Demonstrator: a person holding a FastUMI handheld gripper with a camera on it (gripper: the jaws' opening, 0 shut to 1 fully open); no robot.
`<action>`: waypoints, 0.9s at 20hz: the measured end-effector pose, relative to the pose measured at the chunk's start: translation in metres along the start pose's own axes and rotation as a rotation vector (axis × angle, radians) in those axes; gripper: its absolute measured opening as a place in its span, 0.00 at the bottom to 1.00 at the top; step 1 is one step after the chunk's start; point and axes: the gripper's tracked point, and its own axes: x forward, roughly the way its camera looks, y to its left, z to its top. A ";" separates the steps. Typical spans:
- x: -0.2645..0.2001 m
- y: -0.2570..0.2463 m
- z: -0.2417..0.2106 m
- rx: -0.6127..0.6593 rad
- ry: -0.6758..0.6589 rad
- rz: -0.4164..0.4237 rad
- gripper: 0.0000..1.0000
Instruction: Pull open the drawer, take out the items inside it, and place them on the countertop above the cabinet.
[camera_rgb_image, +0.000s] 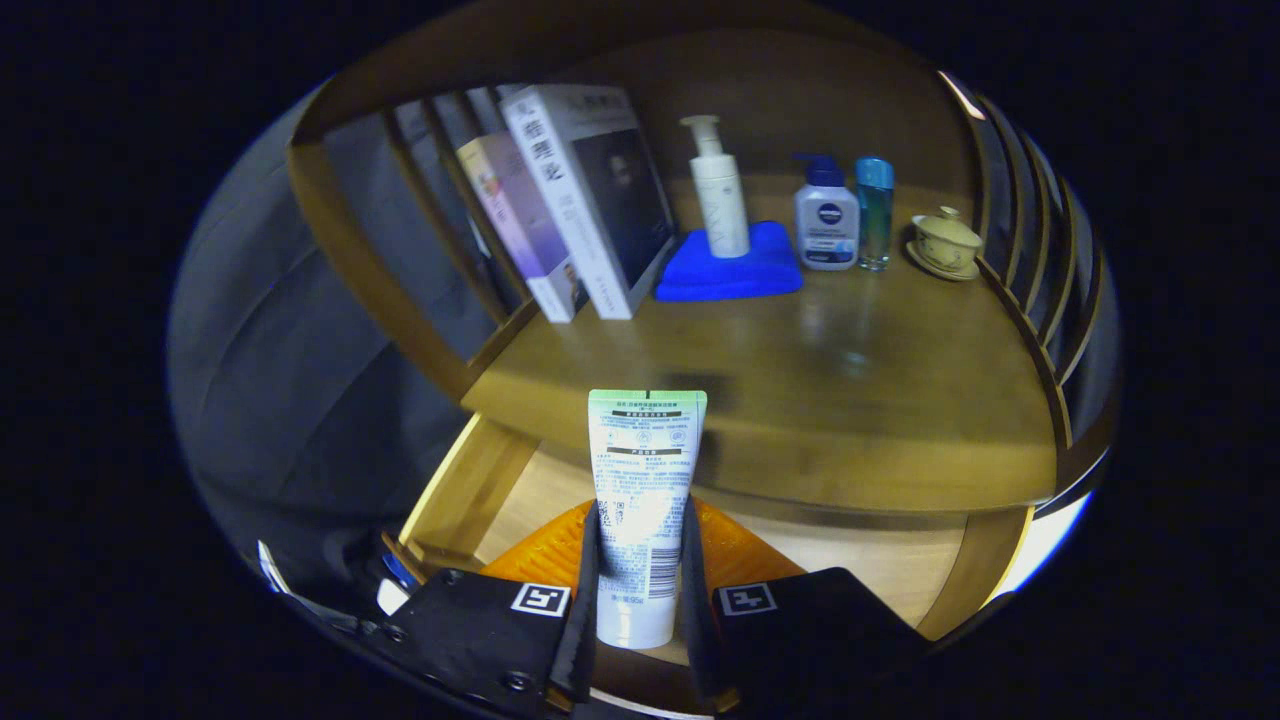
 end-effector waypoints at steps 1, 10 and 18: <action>0.005 -0.007 0.009 0.035 -0.016 -0.019 0.40; 0.045 -0.049 0.066 0.222 -0.058 -0.121 0.41; 0.046 -0.060 0.088 0.130 -0.187 -0.180 0.75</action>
